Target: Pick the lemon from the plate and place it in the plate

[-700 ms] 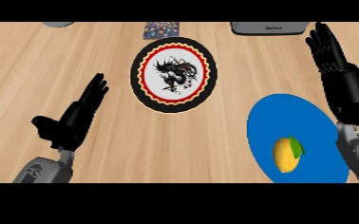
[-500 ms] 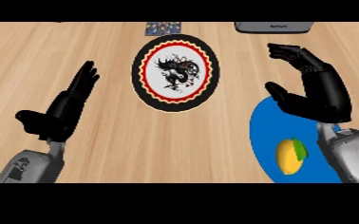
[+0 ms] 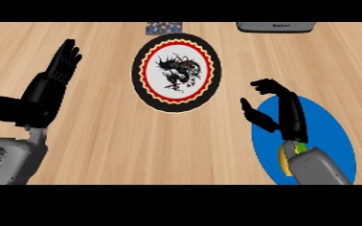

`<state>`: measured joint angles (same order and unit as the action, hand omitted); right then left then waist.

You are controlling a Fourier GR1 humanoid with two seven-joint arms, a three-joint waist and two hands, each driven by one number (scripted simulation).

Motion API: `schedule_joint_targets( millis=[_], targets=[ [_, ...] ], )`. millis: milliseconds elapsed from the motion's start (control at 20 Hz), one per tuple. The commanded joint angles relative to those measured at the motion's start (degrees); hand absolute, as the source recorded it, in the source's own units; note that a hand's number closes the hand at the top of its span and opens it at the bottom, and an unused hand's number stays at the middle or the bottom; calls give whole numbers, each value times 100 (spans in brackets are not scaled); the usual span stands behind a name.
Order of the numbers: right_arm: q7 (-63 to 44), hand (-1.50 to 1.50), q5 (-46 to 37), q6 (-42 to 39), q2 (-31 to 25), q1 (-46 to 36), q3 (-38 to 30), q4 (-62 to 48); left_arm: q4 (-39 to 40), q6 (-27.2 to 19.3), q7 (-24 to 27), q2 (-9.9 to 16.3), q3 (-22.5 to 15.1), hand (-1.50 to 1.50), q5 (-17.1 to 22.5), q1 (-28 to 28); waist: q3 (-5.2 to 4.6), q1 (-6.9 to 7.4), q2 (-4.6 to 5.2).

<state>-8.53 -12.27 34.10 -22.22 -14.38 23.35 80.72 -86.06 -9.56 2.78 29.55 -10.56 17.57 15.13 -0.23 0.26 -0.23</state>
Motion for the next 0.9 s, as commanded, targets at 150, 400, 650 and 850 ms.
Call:
schedule_joint_targets(
  millis=[150, 400, 650, 850],
  targets=[
    [608, -150, -722, 1852, 1319, 695, 257, 420, -472, -34, -590, 126, 156, 0, 0, 128, 27, -45, 2],
    [-948, -150, -2374, 1729, 783, 874, 353, 1466, -526, -148, -537, -170, 76, 0, -303, -70, 13, -80, -7],
    [-2685, -150, -3028, 134, 28, 1173, 110, 2064, -206, 121, -290, 73, 370, 0, -128, -217, -22, -196, -36],
    [-3945, -150, -3094, -1295, -516, 1060, -28, 2280, -216, 169, -438, 169, 462, 0, -79, 9, -41, -245, -31]
  ],
)
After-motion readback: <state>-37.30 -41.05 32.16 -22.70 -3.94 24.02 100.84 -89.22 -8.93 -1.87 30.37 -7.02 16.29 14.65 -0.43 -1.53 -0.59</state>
